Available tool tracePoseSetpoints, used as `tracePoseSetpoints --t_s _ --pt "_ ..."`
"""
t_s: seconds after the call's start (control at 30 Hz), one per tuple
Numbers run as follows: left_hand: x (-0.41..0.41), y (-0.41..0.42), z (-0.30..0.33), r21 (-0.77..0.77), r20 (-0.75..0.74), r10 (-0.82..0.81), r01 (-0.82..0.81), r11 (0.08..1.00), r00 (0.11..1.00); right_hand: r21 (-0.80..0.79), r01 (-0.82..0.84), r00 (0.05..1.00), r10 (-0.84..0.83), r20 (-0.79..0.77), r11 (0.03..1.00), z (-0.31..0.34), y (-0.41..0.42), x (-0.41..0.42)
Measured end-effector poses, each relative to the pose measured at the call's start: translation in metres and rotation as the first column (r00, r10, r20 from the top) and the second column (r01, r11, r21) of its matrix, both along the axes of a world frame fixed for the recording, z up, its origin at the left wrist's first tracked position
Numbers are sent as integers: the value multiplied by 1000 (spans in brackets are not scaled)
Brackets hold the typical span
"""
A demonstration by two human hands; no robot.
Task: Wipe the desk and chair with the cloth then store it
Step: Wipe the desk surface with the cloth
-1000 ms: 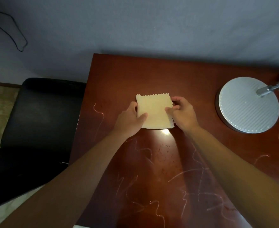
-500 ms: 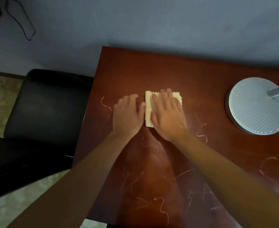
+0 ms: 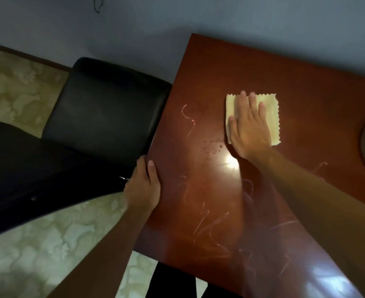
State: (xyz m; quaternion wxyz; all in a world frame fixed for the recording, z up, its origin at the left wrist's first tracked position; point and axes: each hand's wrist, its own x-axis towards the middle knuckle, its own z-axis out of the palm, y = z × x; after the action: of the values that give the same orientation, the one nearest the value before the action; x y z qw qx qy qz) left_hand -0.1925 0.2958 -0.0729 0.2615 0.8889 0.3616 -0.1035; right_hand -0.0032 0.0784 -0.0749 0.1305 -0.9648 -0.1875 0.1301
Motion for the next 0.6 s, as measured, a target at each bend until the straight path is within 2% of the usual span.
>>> tracePoseSetpoints --t_s 0.13,0.3,0.43,0.6 --pt "-3 0 -5 19 -10 28 -28 999 1000 16 -31 999 30 26 999 -4 32 15" --pt "-1 2 -6 50 -20 -6 7 999 1000 0 -156 984 156 84 988 -11 79 22" --pt "-1 2 -5 36 7 10 -10 999 1000 -76 -200 974 207 89 977 -12 96 -5" --pt "-2 3 -2 30 4 -2 2 1000 1000 -66 -337 939 341 46 939 -7 95 -70"
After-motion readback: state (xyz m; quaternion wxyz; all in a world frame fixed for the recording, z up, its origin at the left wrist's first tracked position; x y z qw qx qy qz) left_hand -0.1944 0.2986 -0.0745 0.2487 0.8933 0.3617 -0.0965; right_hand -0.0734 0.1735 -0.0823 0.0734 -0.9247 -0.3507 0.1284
